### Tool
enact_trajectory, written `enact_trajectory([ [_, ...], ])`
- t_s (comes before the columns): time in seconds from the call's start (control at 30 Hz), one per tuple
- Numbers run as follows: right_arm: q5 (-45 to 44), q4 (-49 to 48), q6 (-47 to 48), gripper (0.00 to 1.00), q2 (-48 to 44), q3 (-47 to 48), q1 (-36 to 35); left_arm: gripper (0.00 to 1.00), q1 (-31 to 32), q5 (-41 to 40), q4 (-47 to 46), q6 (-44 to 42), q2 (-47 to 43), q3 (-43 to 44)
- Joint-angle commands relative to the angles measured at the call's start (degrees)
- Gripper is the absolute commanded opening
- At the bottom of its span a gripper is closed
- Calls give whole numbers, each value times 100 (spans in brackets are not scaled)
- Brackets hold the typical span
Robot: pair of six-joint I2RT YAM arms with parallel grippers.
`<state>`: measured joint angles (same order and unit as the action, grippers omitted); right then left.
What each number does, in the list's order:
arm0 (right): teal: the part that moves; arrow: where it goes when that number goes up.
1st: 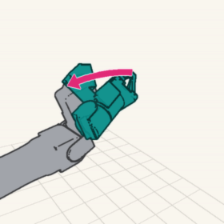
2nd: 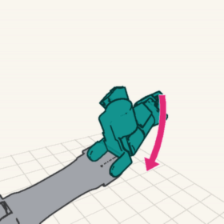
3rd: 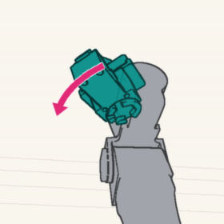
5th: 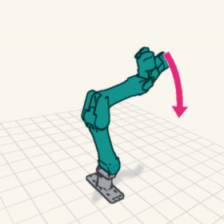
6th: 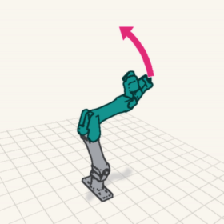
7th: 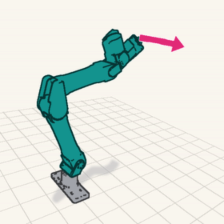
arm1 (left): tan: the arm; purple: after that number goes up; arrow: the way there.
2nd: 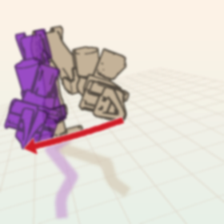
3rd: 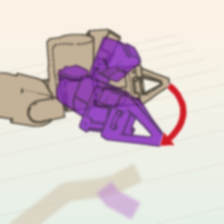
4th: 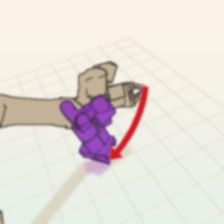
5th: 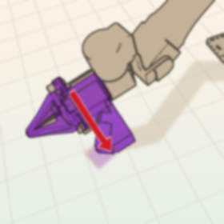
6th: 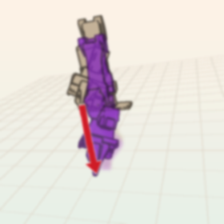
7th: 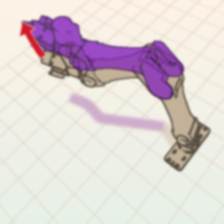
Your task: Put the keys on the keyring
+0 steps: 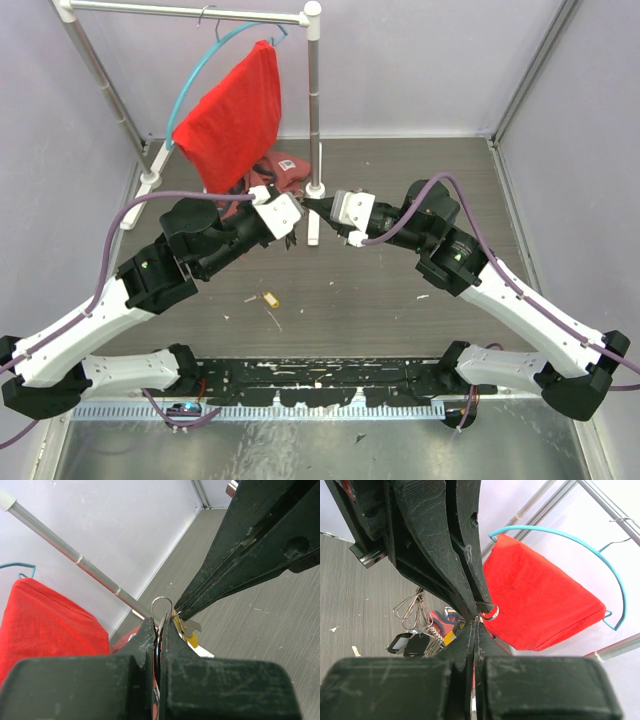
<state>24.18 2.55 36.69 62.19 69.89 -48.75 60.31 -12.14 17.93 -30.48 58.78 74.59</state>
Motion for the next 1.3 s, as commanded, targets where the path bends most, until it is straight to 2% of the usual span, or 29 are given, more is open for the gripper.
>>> enact_trajectory([
  [0.0,50,-421,-98,1,-62,266,-21,0,22,-56,-174,-56,-23,141],
  [0.87,-376,-641,-153,1,-213,126,-20,0,22,-19,-35,-56,-15,166],
  [1.27,-400,-424,-63,1,-272,150,-20,0,24,2,-22,-92,-5,132],
])
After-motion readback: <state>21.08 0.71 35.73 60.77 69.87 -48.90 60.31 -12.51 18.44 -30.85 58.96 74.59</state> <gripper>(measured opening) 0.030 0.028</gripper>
